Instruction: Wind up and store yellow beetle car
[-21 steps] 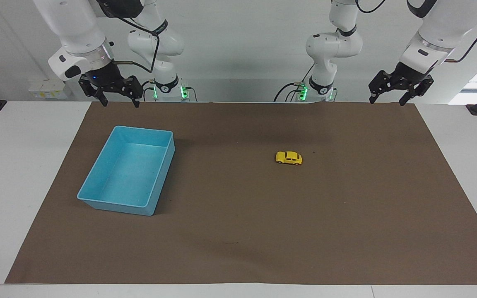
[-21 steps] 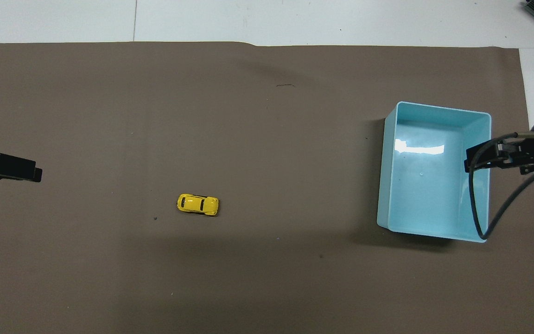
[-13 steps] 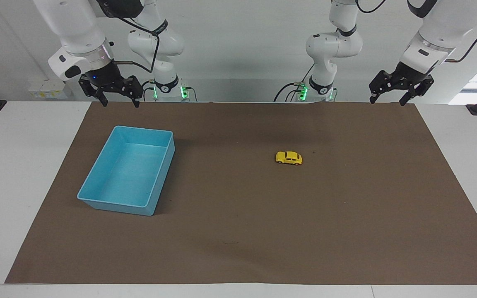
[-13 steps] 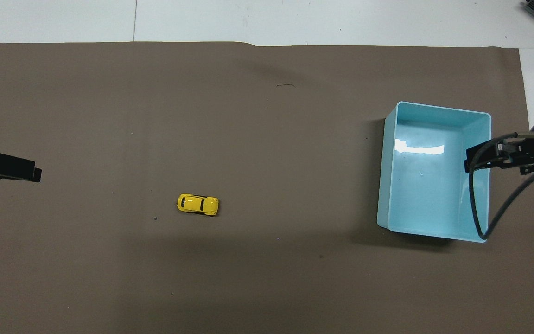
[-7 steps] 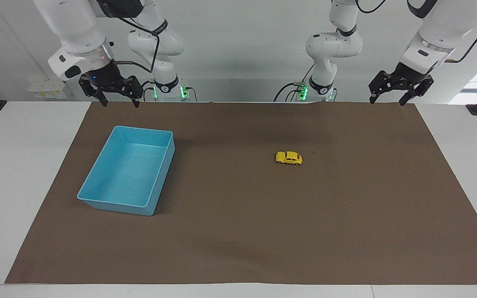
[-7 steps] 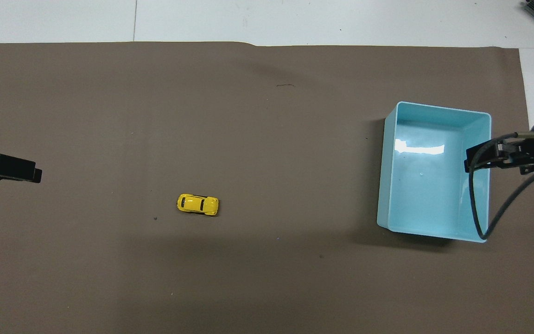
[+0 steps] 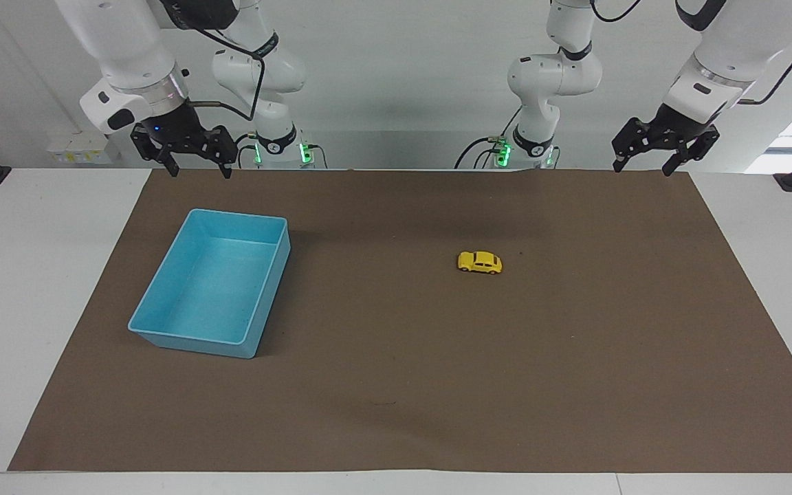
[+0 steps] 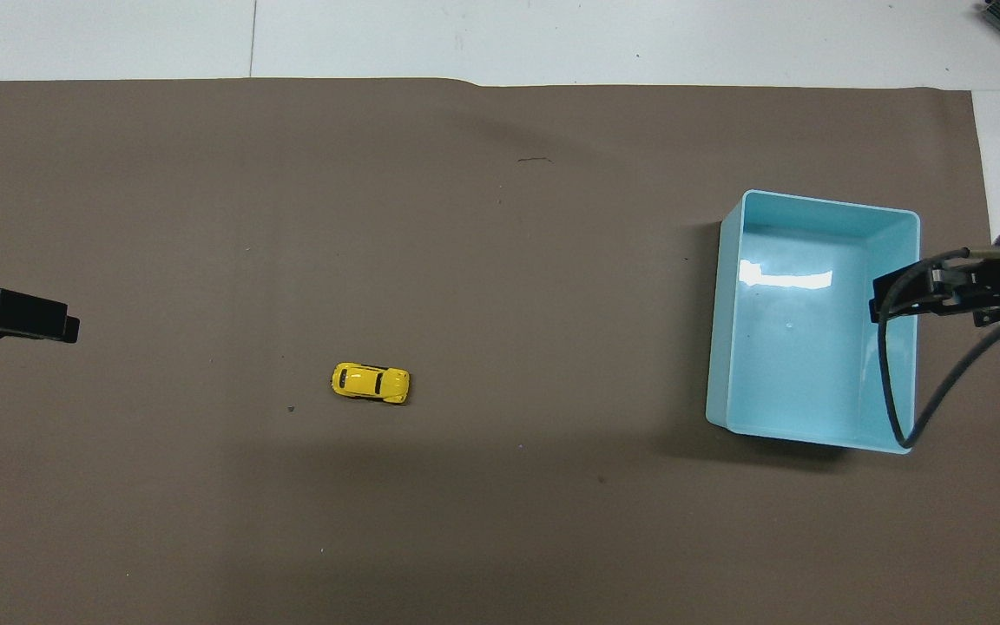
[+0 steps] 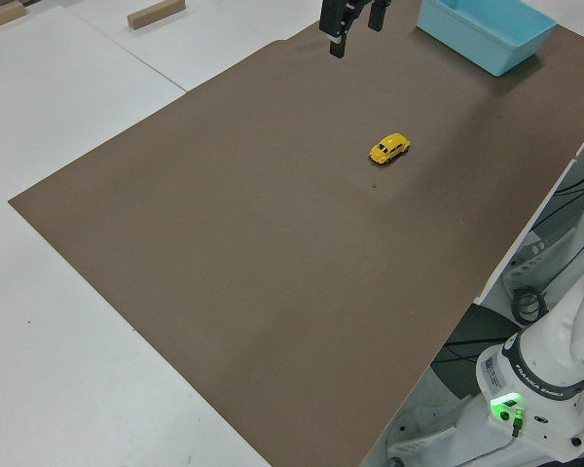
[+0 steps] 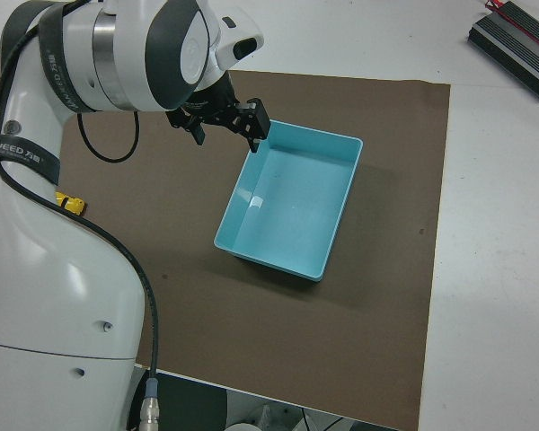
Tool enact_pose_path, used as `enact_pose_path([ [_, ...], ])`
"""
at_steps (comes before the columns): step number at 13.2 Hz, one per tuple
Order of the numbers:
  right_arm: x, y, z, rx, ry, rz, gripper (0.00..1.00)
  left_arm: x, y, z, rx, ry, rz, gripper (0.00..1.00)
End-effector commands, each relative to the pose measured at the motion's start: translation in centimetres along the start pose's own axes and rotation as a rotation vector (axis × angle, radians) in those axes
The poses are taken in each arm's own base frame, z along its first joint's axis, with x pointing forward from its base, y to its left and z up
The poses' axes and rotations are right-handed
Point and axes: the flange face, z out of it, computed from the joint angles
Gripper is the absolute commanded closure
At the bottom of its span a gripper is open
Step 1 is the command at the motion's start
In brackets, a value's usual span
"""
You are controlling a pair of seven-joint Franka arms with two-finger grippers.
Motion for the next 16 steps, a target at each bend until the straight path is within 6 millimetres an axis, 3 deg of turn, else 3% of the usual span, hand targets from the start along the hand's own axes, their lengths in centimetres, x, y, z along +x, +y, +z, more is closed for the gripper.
enact_pose_path([
  [1,0.0,0.3,-0.2,0.028,0.015,-0.016,0.0,-0.8,0.0,0.1,-0.011,-0.006,0.001,0.0],
  [12,0.0,0.4,-0.2,0.022,0.014,-0.019,0.0,-0.7,-0.1,1.8,-0.008,-0.043,-0.014,0.0],
  [16,0.0,0.4,-0.2,0.023,0.014,-0.018,0.0,-1.3,0.0,3.1,0.006,-0.081,-0.369,0.0],
])
